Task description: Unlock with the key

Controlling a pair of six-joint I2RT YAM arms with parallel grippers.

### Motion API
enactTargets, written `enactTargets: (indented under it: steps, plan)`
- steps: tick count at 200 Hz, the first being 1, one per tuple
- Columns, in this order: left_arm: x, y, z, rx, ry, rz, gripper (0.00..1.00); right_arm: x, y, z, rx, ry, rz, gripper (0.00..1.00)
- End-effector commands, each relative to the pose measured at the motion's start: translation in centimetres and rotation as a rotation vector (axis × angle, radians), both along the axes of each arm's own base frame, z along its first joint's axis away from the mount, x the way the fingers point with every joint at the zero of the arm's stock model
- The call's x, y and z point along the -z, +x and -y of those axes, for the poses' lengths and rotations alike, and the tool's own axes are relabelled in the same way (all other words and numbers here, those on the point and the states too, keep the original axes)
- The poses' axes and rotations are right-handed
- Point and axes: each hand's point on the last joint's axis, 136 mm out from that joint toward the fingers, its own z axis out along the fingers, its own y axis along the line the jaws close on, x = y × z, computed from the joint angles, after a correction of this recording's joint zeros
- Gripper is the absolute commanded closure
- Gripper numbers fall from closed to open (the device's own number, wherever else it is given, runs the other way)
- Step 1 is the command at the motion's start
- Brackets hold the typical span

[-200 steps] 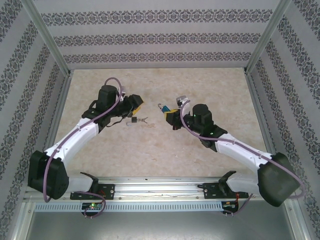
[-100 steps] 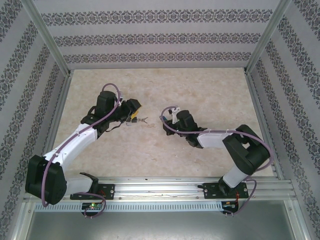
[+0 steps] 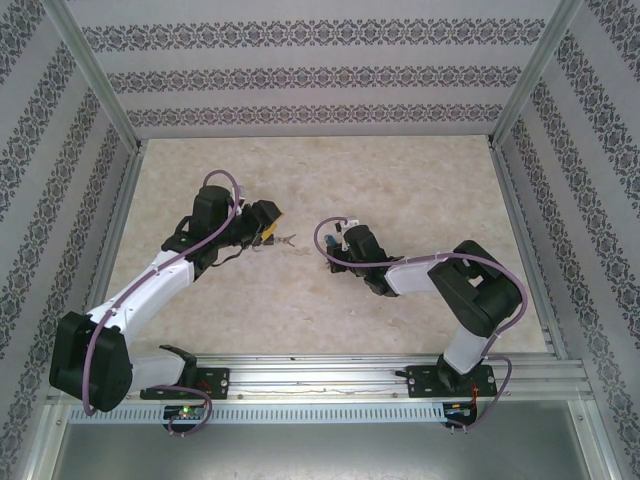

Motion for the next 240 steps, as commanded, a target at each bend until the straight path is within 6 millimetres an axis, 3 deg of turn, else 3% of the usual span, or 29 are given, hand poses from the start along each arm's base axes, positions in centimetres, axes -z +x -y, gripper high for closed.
enactTargets:
  steps: [1, 34, 72, 96, 185, 190, 195, 217, 221, 224, 226, 240]
  plan:
    - [-1.2, 0.6, -0.4, -0.022, -0.029, 0.046, 0.54, 0.7, -0.1, -0.2, 0.014, -0.027, -0.002, 1.00]
    - [-1.3, 0.5, -0.4, -0.023, -0.030, 0.047, 0.54, 1.5, -0.3, -0.7, 0.005, -0.038, -0.029, 0.92]
    - [-1.4, 0.5, -0.5, -0.023, -0.029, 0.050, 0.54, 0.6, -0.7, -0.5, 0.005, -0.038, -0.025, 0.68]
    - [-1.3, 0.5, -0.5, -0.025, -0.027, 0.051, 0.53, -1.0, -0.7, 0.5, 0.031, -0.021, -0.008, 0.62]
    - [-1.1, 0.3, -2.7, -0.078, 0.051, 0.057, 0.50, -9.4, -1.8, 8.2, 0.181, 0.039, 0.102, 0.44]
    - [-1.0, 0.3, -2.9, -0.083, 0.059, 0.056, 0.49, -9.8, -1.9, 8.5, 0.187, 0.040, 0.109, 0.41]
    - [-1.0, 0.3, -3.2, -0.092, 0.072, 0.053, 0.49, -10.3, -2.0, 8.8, 0.194, 0.044, 0.117, 0.32]
    - [-0.4, -0.1, -4.7, -0.126, 0.152, 0.037, 0.44, -12.2, -2.2, 10.0, 0.219, 0.052, 0.151, 0.26]
    - [-0.3, -0.2, -5.0, -0.132, 0.166, 0.034, 0.43, -12.5, -2.3, 10.2, 0.224, 0.055, 0.157, 0.20]
    - [-0.2, -0.3, -5.2, -0.135, 0.175, 0.031, 0.36, -12.7, -2.3, 10.4, 0.226, 0.057, 0.161, 0.06]
    - [-0.2, -0.4, -5.3, -0.139, 0.179, 0.030, 0.33, -12.8, -2.3, 10.4, 0.227, 0.059, 0.162, 0.03]
    - [0.0, -0.6, -6.0, -0.156, 0.201, 0.026, 0.32, -13.4, -2.3, 10.7, 0.229, 0.079, 0.163, 0.02]
